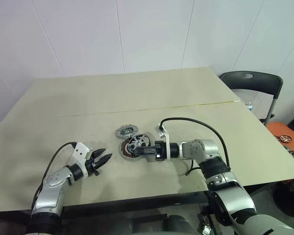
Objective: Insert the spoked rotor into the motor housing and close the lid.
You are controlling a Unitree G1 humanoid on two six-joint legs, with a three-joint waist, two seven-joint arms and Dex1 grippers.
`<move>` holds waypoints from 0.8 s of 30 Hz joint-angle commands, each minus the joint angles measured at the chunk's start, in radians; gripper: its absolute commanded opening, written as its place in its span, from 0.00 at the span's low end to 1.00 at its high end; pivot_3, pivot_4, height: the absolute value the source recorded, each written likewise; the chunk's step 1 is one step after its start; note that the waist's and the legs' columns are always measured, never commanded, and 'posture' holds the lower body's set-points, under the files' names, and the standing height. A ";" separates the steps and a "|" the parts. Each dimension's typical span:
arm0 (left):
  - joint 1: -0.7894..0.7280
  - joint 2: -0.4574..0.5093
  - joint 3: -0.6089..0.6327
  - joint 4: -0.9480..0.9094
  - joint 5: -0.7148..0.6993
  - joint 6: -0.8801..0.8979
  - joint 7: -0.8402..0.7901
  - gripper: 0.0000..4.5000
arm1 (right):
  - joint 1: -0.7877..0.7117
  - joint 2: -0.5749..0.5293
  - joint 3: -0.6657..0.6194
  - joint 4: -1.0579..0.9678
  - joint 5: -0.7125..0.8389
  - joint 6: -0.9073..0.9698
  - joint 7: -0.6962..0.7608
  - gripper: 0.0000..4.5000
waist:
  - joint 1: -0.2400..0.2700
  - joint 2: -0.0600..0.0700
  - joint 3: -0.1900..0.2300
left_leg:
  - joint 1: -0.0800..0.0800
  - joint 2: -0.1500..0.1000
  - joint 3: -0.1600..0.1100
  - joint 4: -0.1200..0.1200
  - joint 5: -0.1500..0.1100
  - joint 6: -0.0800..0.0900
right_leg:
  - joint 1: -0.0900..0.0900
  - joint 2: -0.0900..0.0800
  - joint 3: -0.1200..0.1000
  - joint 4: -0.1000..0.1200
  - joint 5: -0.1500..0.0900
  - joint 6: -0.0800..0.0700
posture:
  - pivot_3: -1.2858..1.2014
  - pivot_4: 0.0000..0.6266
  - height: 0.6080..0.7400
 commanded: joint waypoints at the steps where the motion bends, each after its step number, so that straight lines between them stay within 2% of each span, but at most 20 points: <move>1: -0.003 -0.008 -0.008 -0.002 0.004 -0.012 0.002 0.46 | -0.031 -0.003 0.011 -0.041 0.003 -0.005 0.024 0.44 | 0.000 0.000 0.000 | 0.000 0.000 0.000 0.000 0.000 0.000 | 0.000 0.000 0.000 0.000 0.000 0.000 | 0.52 0.00 1.00; 8: -0.007 -0.012 -0.012 0.010 0.007 -0.017 0.004 0.46 | -0.030 -0.043 0.061 -0.092 0.014 0.040 0.080 0.44 | 0.001 0.000 0.000 | 0.000 0.000 0.000 0.000 0.000 0.000 | 0.000 0.000 0.000 0.000 0.000 0.000 | 0.52 0.00 1.00; 12: -0.018 -0.017 -0.016 0.023 0.010 -0.022 0.004 0.46 | -0.052 -0.098 0.122 -0.176 0.042 0.111 0.160 0.44 | 0.002 0.001 0.001 | -0.001 0.000 0.000 0.000 0.000 0.000 | 0.000 0.000 -0.001 -0.001 0.000 0.000 | 0.52 0.00 1.00; 18: -0.035 -0.025 -0.018 0.039 0.015 -0.029 0.004 0.46 | -0.104 -0.129 0.190 -0.218 0.037 0.147 0.203 0.44 | 0.005 0.001 0.001 | -0.001 0.000 -0.001 0.001 0.000 0.000 | 0.000 0.000 -0.002 0.000 0.000 0.000 | 0.52 0.00 1.00; 24: -0.035 -0.030 -0.018 0.039 0.018 -0.033 0.007 0.46 | -0.101 -0.096 0.201 -0.190 0.013 0.103 0.172 0.44 | 0.006 0.001 0.001 | -0.002 0.000 -0.002 0.001 0.000 0.000 | 0.000 -0.001 -0.002 -0.001 0.000 0.000 | 0.52 0.00 1.00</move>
